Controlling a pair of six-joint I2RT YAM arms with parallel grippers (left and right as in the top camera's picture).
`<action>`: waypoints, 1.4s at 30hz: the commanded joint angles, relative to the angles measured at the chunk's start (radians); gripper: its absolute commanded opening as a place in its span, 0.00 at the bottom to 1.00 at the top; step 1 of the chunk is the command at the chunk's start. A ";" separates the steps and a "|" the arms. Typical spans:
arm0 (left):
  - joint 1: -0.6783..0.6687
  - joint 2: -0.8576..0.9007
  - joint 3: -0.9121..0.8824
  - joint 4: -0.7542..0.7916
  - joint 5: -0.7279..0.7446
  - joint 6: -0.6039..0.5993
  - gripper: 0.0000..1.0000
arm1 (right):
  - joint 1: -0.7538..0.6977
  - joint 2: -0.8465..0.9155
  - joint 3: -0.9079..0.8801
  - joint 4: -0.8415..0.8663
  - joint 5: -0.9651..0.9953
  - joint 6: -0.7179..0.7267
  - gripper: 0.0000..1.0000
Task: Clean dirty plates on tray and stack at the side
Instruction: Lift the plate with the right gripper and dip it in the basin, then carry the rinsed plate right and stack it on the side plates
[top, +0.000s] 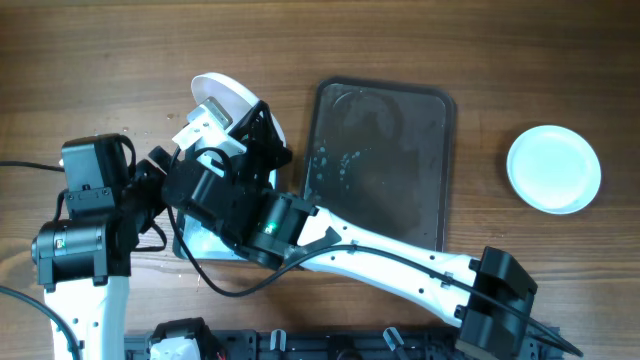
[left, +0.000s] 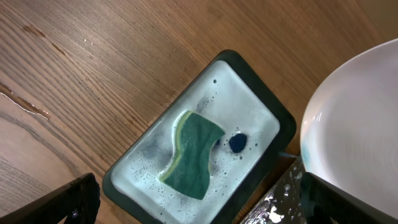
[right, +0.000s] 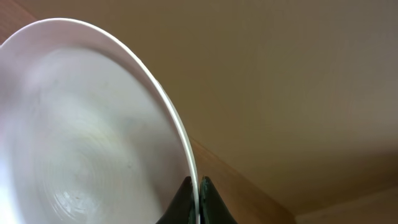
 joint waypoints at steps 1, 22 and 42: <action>0.007 0.002 0.013 0.003 0.008 0.002 1.00 | 0.003 -0.040 0.024 0.007 0.029 -0.004 0.04; 0.007 0.002 0.013 0.003 0.008 0.002 1.00 | 0.002 -0.040 0.024 0.008 0.024 0.043 0.04; 0.007 0.002 0.013 0.003 0.008 0.002 1.00 | -1.239 -0.312 0.024 -0.571 -1.713 0.683 0.04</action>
